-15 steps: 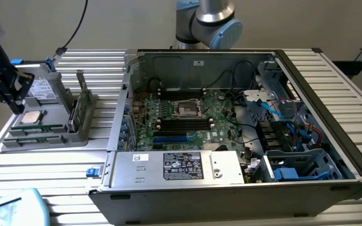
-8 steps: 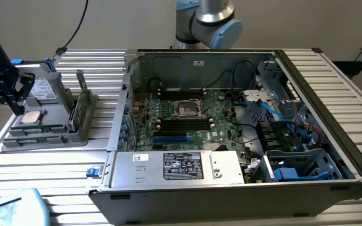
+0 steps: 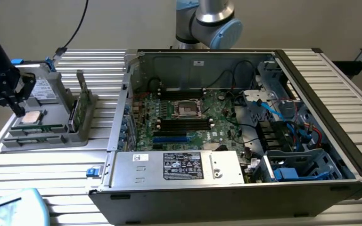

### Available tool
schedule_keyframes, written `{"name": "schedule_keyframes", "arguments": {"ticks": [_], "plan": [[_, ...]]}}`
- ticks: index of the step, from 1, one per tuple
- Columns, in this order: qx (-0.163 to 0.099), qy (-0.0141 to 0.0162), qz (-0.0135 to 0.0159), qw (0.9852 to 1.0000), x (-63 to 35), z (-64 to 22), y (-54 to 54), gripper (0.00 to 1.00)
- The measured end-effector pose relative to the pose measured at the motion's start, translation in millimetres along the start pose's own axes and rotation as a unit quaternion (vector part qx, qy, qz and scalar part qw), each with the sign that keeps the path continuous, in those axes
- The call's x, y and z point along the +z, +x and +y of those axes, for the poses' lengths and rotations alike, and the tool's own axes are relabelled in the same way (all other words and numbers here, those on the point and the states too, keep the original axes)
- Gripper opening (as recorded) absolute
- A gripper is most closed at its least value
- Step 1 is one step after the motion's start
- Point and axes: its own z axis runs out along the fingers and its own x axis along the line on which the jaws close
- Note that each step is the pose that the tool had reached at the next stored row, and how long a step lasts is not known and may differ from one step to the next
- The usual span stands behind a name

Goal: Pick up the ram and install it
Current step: 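Pick up the ram and move it above insertion slot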

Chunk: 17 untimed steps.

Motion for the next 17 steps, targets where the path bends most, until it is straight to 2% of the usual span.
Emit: {"name": "schedule_keyframes", "arguments": {"ticks": [4, 8, 13, 17], "plan": [[-0.037, 0.0016, 0.0005, 0.9993, 1.9, 0.0, -0.1, 0.1], [-0.073, 0.0031, 0.001, 0.9974, 3.8, 0.0, -0.1, 0.1], [-0.118, 0.0051, 0.0016, 0.993, 6.3, -0.1, -0.3, 0.1], [-0.154, 0.0067, 0.0021, 0.988, 8.0, -0.1, -0.3, 0.1]]}}
